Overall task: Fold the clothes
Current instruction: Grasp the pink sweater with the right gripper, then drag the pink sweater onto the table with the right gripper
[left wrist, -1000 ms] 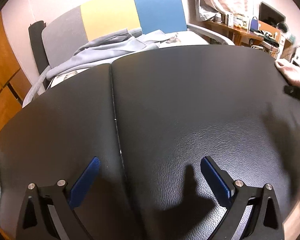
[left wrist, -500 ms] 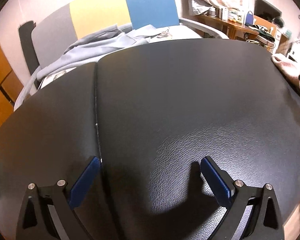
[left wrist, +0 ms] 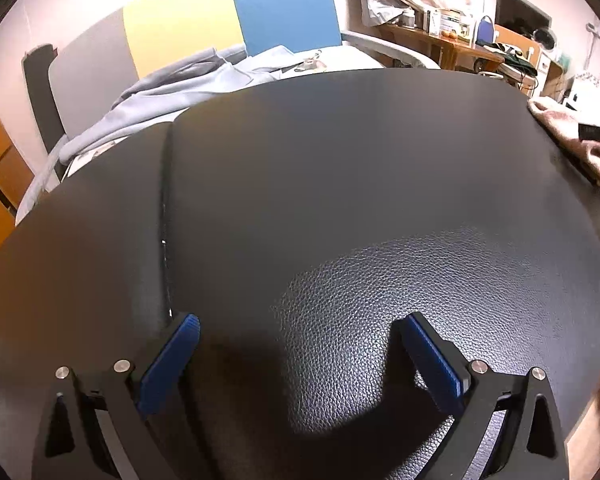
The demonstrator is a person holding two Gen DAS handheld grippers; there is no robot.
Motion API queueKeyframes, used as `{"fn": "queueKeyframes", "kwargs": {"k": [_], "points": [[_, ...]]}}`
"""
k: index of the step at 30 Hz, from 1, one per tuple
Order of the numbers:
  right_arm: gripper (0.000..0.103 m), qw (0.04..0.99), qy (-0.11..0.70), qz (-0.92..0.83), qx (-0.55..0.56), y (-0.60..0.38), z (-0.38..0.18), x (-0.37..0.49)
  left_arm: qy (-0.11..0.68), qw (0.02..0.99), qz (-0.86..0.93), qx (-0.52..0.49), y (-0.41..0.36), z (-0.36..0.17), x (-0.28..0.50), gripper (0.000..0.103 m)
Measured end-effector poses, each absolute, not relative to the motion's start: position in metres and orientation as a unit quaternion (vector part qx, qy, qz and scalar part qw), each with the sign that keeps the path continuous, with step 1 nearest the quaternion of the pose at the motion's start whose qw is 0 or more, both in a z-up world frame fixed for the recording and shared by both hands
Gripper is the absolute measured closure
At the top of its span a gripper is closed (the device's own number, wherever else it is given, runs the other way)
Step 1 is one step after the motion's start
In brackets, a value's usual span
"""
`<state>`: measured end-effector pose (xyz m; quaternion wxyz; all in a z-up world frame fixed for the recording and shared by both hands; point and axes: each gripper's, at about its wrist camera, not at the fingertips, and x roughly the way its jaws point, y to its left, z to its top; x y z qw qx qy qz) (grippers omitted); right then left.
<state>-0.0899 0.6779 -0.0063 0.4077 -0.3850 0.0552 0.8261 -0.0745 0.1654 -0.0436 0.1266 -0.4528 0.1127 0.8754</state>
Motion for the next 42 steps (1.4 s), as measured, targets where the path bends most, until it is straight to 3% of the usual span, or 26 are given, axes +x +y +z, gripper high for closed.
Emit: {"fn": "queueKeyframes", "kwargs": {"k": [3, 6, 11, 14, 16, 21, 22, 25, 30, 32, 33, 36, 38, 42], "points": [[0.014, 0.405, 0.048, 0.821, -0.399, 0.680, -0.018, -0.091, 0.095, 0.125, 0.876, -0.456, 0.162, -0.046, -0.073, 0.000], [0.030, 0.402, 0.018, 0.820, -0.407, 0.676, -0.026, -0.091, 0.075, 0.123, 0.876, -0.461, 0.158, -0.049, -0.070, 0.000], [0.053, 0.377, 0.051, 0.835, -0.398, 0.681, -0.023, -0.084, 0.042, 0.122, 0.870, -0.475, 0.148, -0.052, -0.067, 0.000], [0.070, 0.355, 0.098, 0.848, -0.380, 0.678, -0.017, -0.074, 0.034, 0.117, 0.869, -0.479, 0.143, -0.052, -0.065, 0.000], [0.090, 0.321, 0.141, 0.861, -0.369, 0.671, -0.013, -0.067, 0.029, 0.113, 0.868, -0.482, 0.140, -0.052, -0.064, 0.000], [0.094, 0.244, 0.229, 0.867, -0.370, 0.635, -0.036, -0.057, 0.027, 0.108, 0.875, -0.471, 0.132, -0.045, -0.062, 0.000], [0.102, 0.236, 0.239, 0.868, -0.366, 0.628, -0.039, -0.055, 0.027, 0.107, 0.877, -0.467, 0.130, -0.042, -0.062, 0.000], [0.103, 0.173, 0.302, 0.866, -0.358, 0.600, -0.050, -0.047, 0.025, 0.106, 0.884, -0.455, 0.124, -0.033, -0.060, 0.000], [0.103, 0.164, 0.313, 0.887, -0.298, 0.569, -0.031, -0.023, 0.026, 0.105, 0.893, -0.436, 0.120, -0.020, -0.057, 0.000], [0.082, 0.167, 0.315, 0.895, -0.267, 0.561, -0.020, -0.011, 0.039, 0.108, 0.896, -0.430, 0.118, -0.018, -0.053, 0.000], [0.065, 0.199, 0.313, 0.890, -0.264, 0.571, -0.015, -0.004, 0.047, 0.107, 0.898, -0.425, 0.117, -0.016, -0.050, 0.000], [0.059, 0.294, 0.312, 0.865, -0.259, 0.604, -0.005, 0.018, 0.061, 0.109, 0.906, -0.403, 0.113, -0.013, -0.044, 0.000], [0.052, 0.343, 0.354, 0.827, -0.270, 0.629, -0.012, 0.035, 0.067, 0.114, 0.906, -0.403, 0.115, -0.014, -0.043, 0.000], [0.052, 0.355, 0.436, 0.788, -0.253, 0.659, -0.030, 0.041, 0.077, 0.128, 0.895, -0.420, 0.127, -0.020, -0.046, 0.000]]}}
